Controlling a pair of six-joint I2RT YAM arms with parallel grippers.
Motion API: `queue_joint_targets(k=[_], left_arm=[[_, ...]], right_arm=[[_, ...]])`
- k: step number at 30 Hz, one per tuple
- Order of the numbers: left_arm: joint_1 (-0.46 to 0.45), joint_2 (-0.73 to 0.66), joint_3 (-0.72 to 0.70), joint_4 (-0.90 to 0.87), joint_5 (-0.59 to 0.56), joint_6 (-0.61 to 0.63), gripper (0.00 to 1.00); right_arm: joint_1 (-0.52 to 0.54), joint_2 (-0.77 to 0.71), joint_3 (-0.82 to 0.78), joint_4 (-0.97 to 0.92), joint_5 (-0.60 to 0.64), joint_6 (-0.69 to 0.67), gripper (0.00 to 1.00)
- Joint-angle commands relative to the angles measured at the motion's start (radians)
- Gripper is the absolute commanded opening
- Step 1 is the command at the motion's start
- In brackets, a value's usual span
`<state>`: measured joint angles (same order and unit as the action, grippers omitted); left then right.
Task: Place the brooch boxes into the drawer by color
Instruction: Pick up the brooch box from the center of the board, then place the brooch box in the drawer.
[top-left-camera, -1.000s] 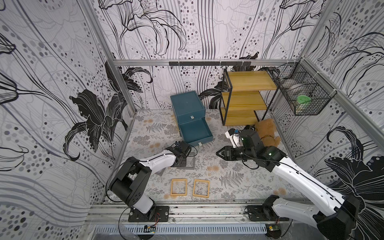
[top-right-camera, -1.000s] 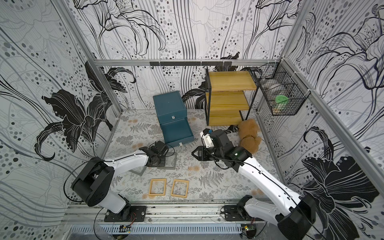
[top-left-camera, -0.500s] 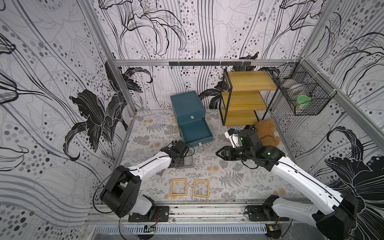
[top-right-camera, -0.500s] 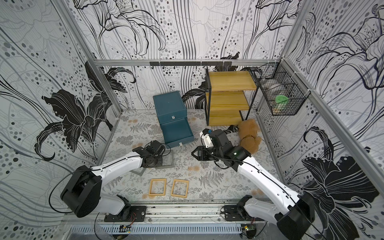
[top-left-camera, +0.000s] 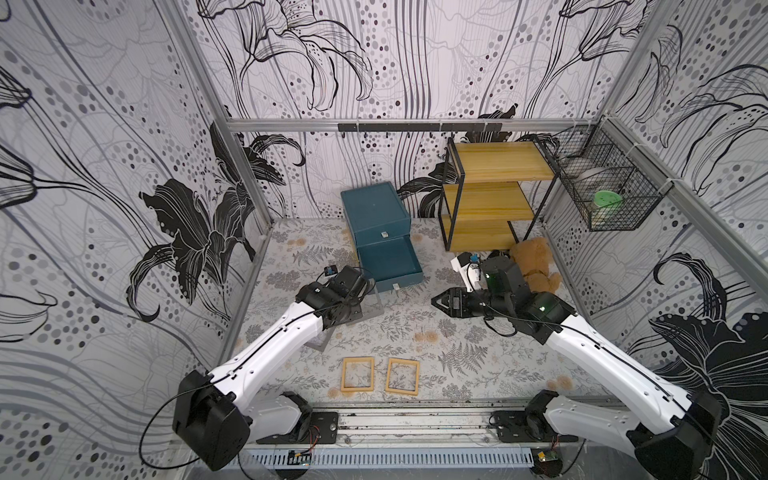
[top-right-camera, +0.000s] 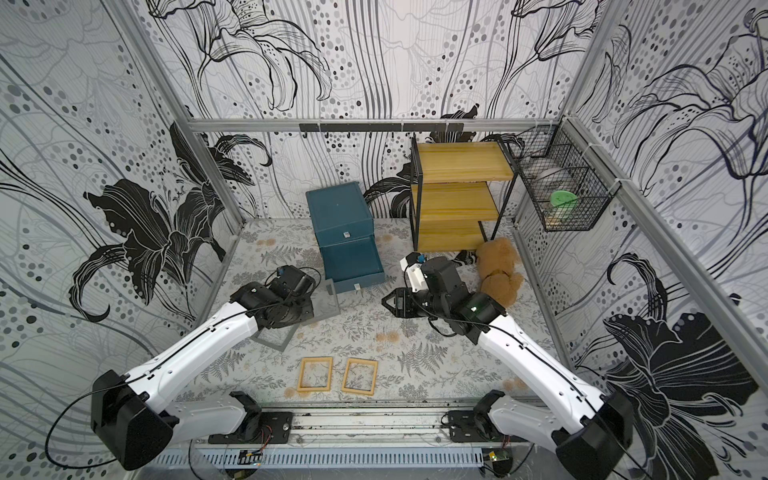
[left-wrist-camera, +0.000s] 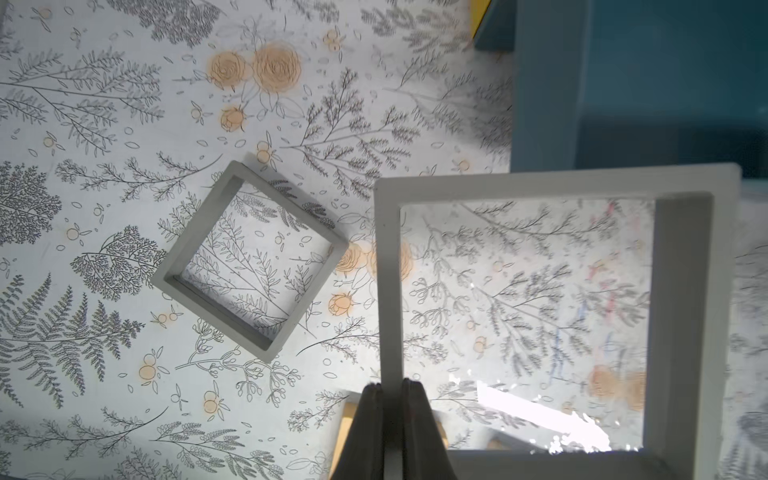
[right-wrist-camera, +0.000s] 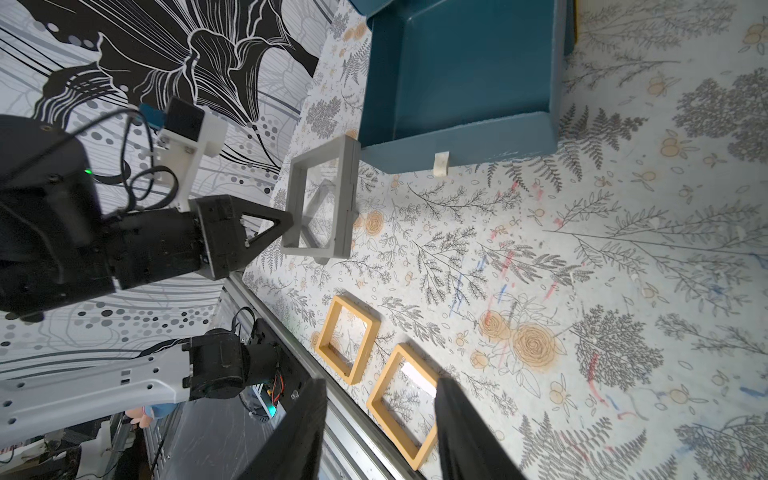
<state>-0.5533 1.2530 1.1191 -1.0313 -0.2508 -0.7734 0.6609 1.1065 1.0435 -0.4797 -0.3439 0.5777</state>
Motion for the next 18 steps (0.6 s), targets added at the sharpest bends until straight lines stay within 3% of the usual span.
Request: queue_joint_targets(k=[1,6,10,18], left_arm=[[0.006,0.025,0.109,-0.053,-0.007,-0.052,0.00],[0.006,0.110,0.239,-0.131,0.040,-0.046,0.00],[0.004,0.132,0.303,-0.100,0.038,-0.055,0.00],[-0.011,0.309,0.482,-0.065,-0.004,-0.026,0.00]], right_arm=[[0.003,-0.014,0.036,0.020,0.019,-0.026,0.48],[0.003,-0.025,0.037,0.008,0.029,-0.022,0.48],[0.003,-0.041,0.029,0.009,0.039,-0.012,0.47],[0.003,-0.049,0.028,-0.004,0.045,-0.014,0.47]])
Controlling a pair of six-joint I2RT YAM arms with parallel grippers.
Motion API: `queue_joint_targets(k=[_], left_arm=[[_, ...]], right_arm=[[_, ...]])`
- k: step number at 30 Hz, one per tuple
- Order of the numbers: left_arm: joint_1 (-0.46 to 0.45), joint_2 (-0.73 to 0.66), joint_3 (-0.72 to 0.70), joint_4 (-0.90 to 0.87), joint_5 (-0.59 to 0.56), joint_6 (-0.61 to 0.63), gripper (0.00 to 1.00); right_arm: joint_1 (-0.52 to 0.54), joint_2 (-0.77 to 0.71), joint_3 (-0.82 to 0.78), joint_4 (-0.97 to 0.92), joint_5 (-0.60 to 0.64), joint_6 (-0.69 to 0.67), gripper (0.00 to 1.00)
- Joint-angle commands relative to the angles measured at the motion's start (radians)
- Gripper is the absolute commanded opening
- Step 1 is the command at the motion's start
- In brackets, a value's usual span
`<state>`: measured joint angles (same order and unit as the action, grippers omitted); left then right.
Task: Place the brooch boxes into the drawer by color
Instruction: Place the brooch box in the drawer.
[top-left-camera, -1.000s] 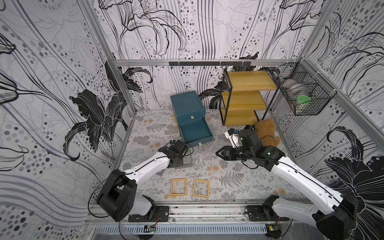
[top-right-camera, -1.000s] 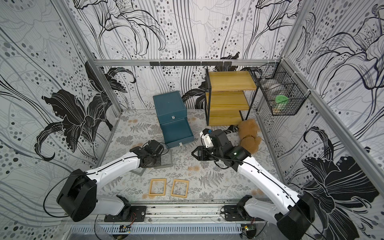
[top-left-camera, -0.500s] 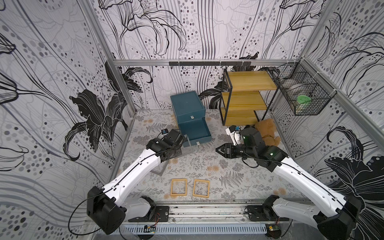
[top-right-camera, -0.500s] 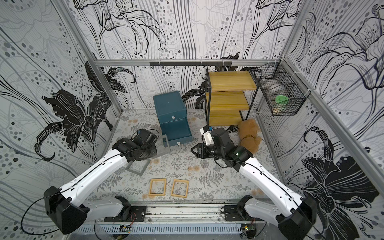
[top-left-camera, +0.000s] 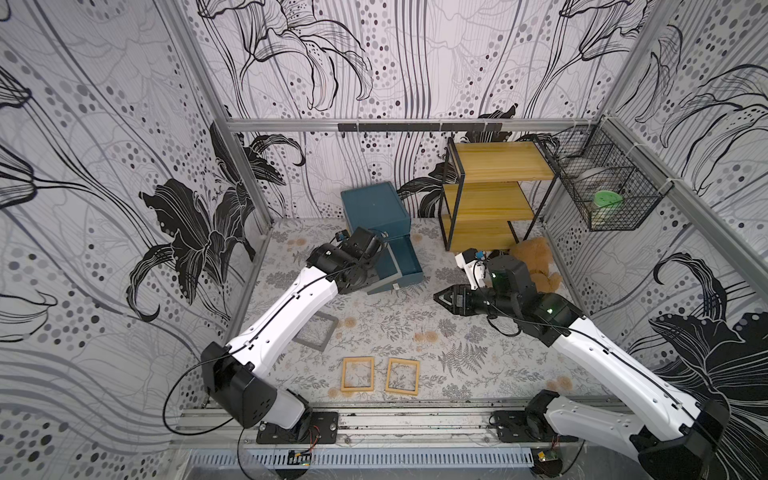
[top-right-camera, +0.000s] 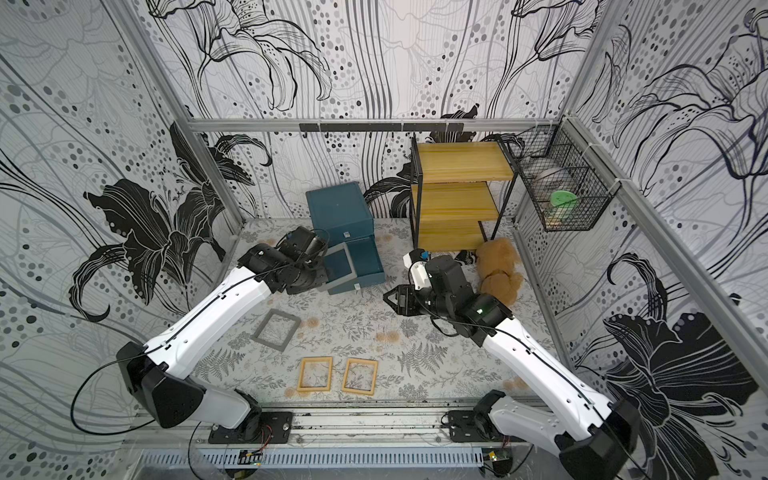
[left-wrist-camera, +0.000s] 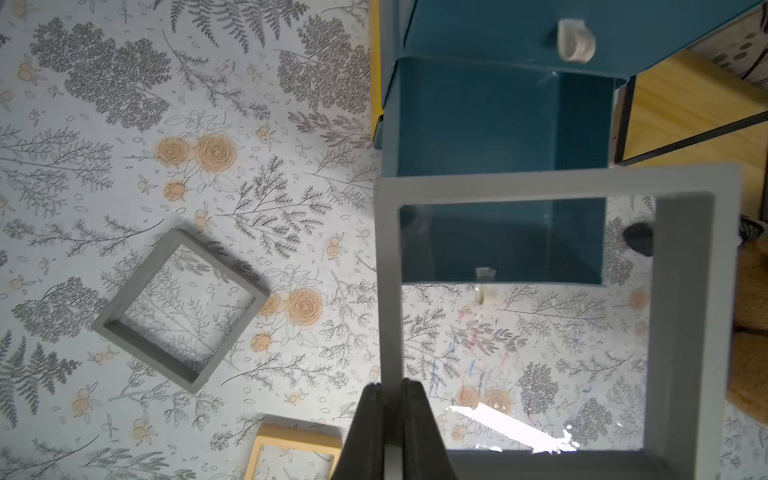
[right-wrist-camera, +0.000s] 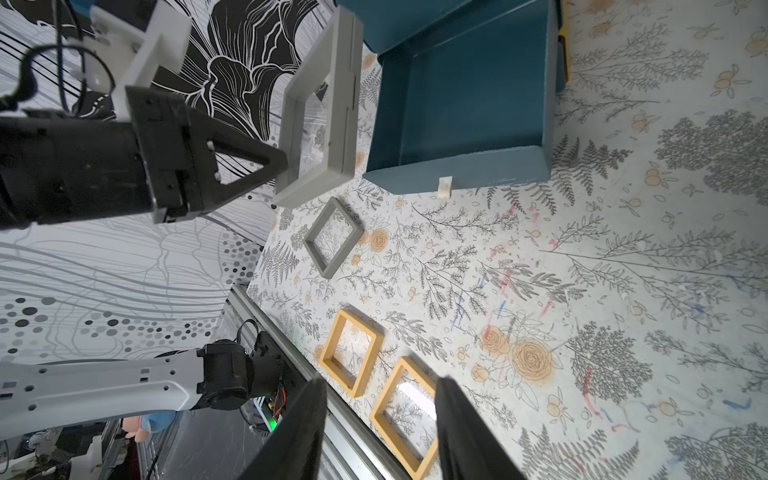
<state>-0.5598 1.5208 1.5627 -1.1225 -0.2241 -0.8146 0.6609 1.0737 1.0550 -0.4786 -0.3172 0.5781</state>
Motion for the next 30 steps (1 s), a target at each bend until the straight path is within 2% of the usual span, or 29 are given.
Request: queue_joint_targets(k=[1,15,30], left_arm=[[-0.005,0.061,0.050,0.031,-0.041,0.023,0.00],[-0.003,0.331,0.259,0.059,-0.146,0.113,0.00],[0.000,0.444,0.247,0.116,-0.186,0.158,0.00]], right_arm=[[0.003,-0.018,0.018,-0.007,0.021,-0.016,0.48],[0.003,-0.058,0.063,-0.017,0.095,-0.051,0.46],[0.004,-0.057,0.046,-0.016,0.087,-0.033,0.45]])
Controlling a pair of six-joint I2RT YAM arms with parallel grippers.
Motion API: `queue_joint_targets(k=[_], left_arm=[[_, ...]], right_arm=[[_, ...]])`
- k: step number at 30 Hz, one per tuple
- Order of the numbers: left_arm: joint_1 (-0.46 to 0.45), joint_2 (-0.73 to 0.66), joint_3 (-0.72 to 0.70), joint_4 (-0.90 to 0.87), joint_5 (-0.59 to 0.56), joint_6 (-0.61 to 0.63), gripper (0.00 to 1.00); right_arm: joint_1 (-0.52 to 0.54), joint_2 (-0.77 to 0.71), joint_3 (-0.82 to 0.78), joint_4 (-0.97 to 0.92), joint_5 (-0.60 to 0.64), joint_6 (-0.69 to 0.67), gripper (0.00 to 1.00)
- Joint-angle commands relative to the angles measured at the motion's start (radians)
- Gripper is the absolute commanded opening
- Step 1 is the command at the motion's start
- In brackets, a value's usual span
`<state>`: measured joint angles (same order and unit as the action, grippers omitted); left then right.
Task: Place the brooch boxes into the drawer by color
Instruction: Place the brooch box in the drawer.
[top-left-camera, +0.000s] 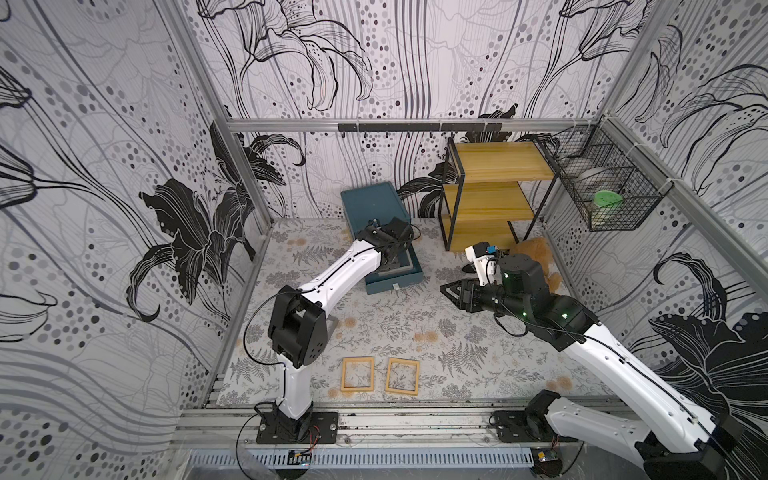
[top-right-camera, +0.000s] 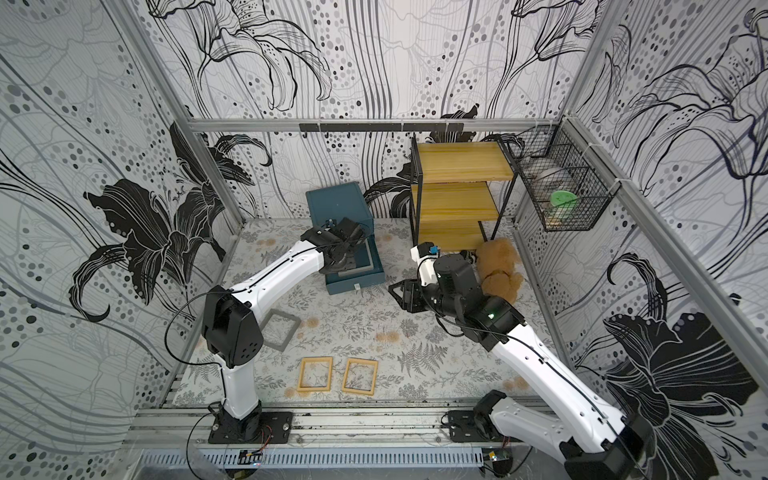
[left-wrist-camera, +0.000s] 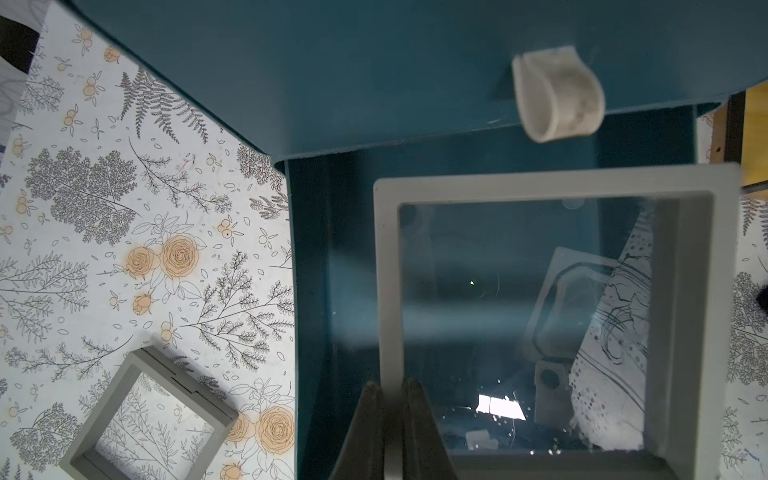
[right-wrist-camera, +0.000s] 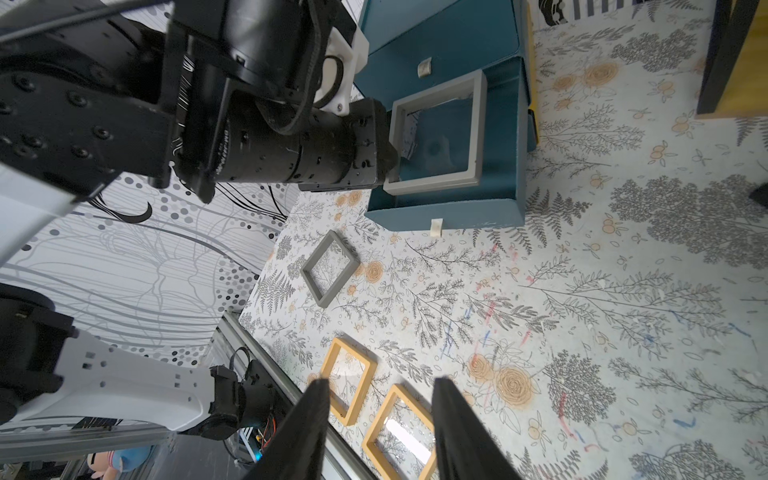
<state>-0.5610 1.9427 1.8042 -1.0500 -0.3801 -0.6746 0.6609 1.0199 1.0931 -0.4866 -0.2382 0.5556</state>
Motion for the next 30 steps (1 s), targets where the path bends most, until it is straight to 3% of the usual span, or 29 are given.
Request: queue_joint_targets(k=[1,24,30], left_arm=[[0.001,0.027,0.006,0.045,-0.029,0.018,0.00],[0.013,0.075,-0.059,0.067,-0.032,0.019,0.00],[0.015,0.073,-0.049,0.061,-0.031,0.015,0.13]], right_arm=[[0.003,-0.001,0.008,-0.007,0.007,-0.011,0.46],[0.003,0.012,-0.005,0.002,0.000,0.008,0.46],[0.003,0.018,-0.004,0.004,-0.001,0.010,0.46]])
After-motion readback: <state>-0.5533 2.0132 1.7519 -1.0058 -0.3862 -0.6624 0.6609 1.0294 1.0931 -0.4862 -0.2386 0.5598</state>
